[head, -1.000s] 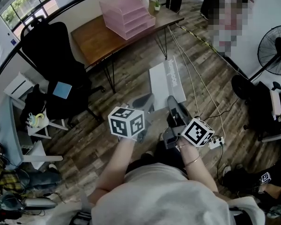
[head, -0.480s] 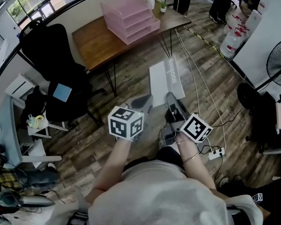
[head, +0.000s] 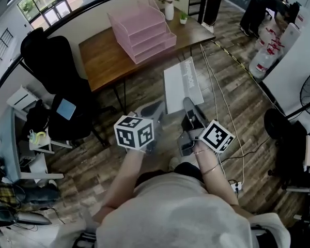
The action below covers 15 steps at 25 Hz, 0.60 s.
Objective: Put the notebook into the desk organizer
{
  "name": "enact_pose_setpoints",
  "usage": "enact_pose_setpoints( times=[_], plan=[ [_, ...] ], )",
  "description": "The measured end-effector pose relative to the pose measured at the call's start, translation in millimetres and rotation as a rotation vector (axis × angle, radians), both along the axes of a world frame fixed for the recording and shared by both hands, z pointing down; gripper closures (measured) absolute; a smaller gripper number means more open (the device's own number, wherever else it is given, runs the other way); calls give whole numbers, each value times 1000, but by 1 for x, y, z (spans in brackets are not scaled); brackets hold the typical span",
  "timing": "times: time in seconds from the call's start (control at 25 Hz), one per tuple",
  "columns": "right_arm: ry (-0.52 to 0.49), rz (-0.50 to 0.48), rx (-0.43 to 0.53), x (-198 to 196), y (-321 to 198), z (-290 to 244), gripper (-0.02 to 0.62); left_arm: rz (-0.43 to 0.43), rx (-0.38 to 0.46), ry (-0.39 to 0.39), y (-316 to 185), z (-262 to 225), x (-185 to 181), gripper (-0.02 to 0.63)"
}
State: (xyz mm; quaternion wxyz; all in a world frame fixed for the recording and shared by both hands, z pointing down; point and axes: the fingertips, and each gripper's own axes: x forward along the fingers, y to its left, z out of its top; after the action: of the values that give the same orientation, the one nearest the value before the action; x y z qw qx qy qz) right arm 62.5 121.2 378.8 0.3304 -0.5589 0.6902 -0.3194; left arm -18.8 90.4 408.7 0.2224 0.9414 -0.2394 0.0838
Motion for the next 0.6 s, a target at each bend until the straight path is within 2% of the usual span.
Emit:
enact_pose_setpoints(
  times=[0.2,0.6],
  plan=[
    [6,-50,-20,22,-19,4,589,-43,-48,37,-21,5,26,594],
    [-29,-56,-42,54,-38,18,589,-77,-88,23,-47,20,54,594]
  ],
)
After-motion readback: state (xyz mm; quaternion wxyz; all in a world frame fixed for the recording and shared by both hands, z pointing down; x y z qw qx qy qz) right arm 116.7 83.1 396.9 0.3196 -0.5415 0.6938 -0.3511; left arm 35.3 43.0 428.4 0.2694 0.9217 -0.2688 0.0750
